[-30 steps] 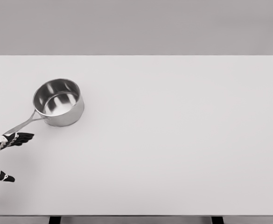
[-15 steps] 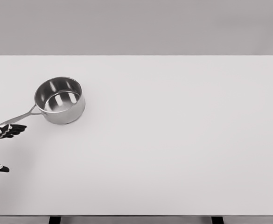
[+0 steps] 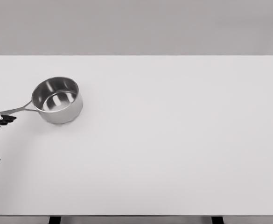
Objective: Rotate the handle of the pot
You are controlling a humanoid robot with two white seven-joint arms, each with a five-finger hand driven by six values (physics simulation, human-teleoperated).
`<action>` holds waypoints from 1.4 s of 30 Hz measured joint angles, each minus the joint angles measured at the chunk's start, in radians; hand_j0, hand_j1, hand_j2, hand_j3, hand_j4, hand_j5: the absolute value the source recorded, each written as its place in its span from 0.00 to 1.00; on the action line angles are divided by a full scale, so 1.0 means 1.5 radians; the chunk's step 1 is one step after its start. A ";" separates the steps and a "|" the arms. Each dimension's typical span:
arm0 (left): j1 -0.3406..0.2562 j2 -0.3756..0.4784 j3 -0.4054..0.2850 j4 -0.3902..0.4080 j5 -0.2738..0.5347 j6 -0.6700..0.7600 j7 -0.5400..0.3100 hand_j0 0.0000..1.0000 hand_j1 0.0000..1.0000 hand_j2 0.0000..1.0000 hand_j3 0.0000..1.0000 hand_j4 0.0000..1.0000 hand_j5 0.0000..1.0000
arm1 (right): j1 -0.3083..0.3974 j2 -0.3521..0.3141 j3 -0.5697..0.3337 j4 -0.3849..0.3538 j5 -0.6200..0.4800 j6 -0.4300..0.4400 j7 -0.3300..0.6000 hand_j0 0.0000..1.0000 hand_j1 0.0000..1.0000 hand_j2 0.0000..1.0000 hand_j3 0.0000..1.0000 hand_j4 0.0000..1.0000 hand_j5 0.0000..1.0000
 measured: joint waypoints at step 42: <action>-0.043 -0.116 0.062 0.050 -0.154 0.045 0.000 1.00 1.00 1.00 1.00 1.00 1.00 | 0.000 0.000 0.000 0.000 0.000 0.000 0.000 1.00 1.00 1.00 1.00 1.00 1.00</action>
